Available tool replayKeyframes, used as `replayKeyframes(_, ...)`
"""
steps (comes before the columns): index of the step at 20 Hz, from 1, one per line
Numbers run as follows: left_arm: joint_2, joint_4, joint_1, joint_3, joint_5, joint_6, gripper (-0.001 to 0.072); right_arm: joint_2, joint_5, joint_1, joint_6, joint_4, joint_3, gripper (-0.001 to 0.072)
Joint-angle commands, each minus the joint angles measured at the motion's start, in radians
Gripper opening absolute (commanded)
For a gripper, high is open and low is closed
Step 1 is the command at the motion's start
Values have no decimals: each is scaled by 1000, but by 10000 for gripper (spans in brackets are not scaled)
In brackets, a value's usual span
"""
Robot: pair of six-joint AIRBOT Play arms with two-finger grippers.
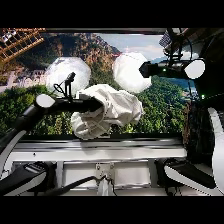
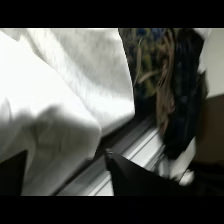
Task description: Fold the clothes and pants, and hang the long-sleeved shirts on hangers.
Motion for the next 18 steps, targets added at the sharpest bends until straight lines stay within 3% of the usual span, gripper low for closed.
replayKeyframes(1, -110, -175, -44, -5, 159, 57, 587, 0, 10, 14, -2, 51, -64, 691)
replayKeyframes(5, -291, -483, -70, 69, 184, 248, 556, 0, 5, 76, -11, 46, -173, 690)
replayKeyframes(7, -357, -541, -65, 113, 168, 274, 128, 0, 4, 100, -8, 43, -220, 682)
replayKeyframes(8, -362, -540, -53, 126, 149, 274, 31, 1, 4, 100, -3, 45, -234, 627)
replayKeyframes(9, -345, -539, -33, 132, 127, 274, 30, 1, 4, 97, -3, 43, -241, 558)
replayKeyframes(14, 22, -518, 225, 142, 112, 322, 28, 2, 22, 21, 14, 39, -241, 587)
replayKeyframes(16, 209, -431, 366, 150, 108, 318, 28, 2, 53, 17, 1, 10, -242, 586)
replayKeyframes(18, 373, -233, 486, 150, 70, 216, 28, 2, 68, 30, -33, 15, -258, 587)
